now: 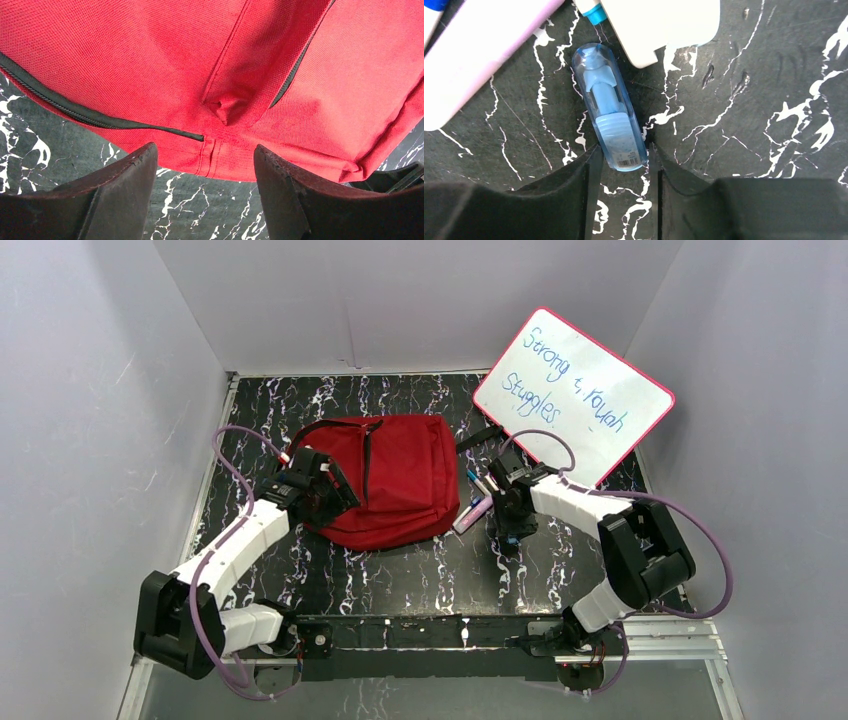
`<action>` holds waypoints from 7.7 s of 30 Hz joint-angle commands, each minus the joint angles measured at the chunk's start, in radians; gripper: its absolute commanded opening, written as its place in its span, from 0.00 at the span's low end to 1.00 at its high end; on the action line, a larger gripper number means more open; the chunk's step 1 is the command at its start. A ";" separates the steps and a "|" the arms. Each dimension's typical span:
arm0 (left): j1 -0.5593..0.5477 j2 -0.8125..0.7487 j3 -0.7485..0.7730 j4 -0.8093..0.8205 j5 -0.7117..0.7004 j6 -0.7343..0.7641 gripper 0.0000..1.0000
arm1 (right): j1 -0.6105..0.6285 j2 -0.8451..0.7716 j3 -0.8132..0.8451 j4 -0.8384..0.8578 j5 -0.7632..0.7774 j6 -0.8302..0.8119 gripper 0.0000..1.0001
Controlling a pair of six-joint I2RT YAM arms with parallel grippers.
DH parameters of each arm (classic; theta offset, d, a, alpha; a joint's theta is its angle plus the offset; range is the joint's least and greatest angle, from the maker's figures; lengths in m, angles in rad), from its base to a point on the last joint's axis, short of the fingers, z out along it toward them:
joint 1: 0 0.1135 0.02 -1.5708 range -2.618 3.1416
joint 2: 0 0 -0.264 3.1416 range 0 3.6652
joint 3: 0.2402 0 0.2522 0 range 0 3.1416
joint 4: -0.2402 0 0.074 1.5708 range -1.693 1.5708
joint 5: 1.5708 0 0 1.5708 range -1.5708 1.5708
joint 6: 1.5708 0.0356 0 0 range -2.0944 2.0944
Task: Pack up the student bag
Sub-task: Pick up the stationery from the center of the board, then place the stationery in the student bag.
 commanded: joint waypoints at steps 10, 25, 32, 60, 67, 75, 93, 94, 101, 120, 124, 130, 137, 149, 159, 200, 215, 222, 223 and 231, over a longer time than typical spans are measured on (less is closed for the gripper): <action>0.004 0.024 0.068 -0.006 0.027 0.012 0.68 | -0.032 0.041 -0.027 0.055 -0.093 -0.063 0.44; -0.002 -0.007 0.199 0.016 0.143 -0.006 0.74 | -0.030 -0.243 0.055 0.041 -0.303 -0.032 0.19; -0.086 0.010 0.315 0.095 0.176 -0.082 0.84 | -0.029 -0.319 0.103 0.198 -0.498 0.103 0.15; -0.347 0.138 0.361 0.204 -0.005 -0.120 0.77 | 0.102 -0.197 0.210 0.491 -0.692 0.275 0.15; -0.357 0.144 0.361 0.205 -0.004 -0.125 0.65 | 0.106 -0.201 0.211 0.497 -0.656 0.268 0.14; -0.378 0.145 0.346 0.205 -0.006 -0.135 0.53 | 0.107 -0.178 0.230 0.534 -0.612 0.252 0.14; -0.383 0.173 0.332 0.262 0.023 -0.175 0.21 | 0.107 -0.207 0.174 0.645 -0.674 0.245 0.14; -0.383 0.173 0.331 0.265 0.023 -0.174 0.17 | 0.107 -0.207 0.173 0.645 -0.675 0.245 0.15; -0.382 0.142 0.331 0.231 -0.043 -0.142 0.00 | 0.107 -0.222 0.162 0.635 -0.661 0.231 0.46; -0.347 0.022 0.399 -0.297 -0.473 0.015 0.00 | 0.104 -0.178 0.290 0.130 -0.053 0.014 0.99; -0.188 0.015 0.371 -0.285 -0.304 0.052 0.00 | 0.102 -0.172 0.291 0.111 -0.032 -0.053 0.99; 0.133 -0.001 0.346 -0.212 -0.035 0.170 0.00 | 0.104 -0.131 0.356 0.088 -0.089 -0.028 0.99; 0.237 -0.003 0.354 -0.213 0.052 0.220 0.00 | 0.210 0.075 0.582 -0.002 0.000 0.055 0.99; 0.242 -0.114 0.275 -0.234 0.087 0.228 0.00 | 0.382 0.551 1.137 -0.112 0.204 0.038 0.99; 0.242 -0.146 0.252 -0.244 0.108 0.224 0.00 | 0.401 0.698 1.268 -0.142 0.235 0.012 0.99; 0.241 -0.145 0.230 -0.225 0.133 0.216 0.00 | 0.457 0.775 1.316 -0.147 0.407 -0.114 0.40; 0.242 -0.124 0.208 -0.066 0.277 0.193 0.00 | 0.456 0.550 1.124 -0.016 0.126 -0.094 0.11; 0.241 -0.026 0.197 0.101 0.398 0.177 0.00 | 0.457 0.464 1.044 0.046 0.027 -0.059 0.09; 0.241 -0.007 0.204 0.127 0.413 0.176 0.00 | 0.457 0.462 1.041 0.050 0.023 -0.056 0.09; 0.237 0.069 0.176 0.228 0.452 0.133 0.00 | 0.454 0.444 1.038 0.067 -0.001 -0.014 0.09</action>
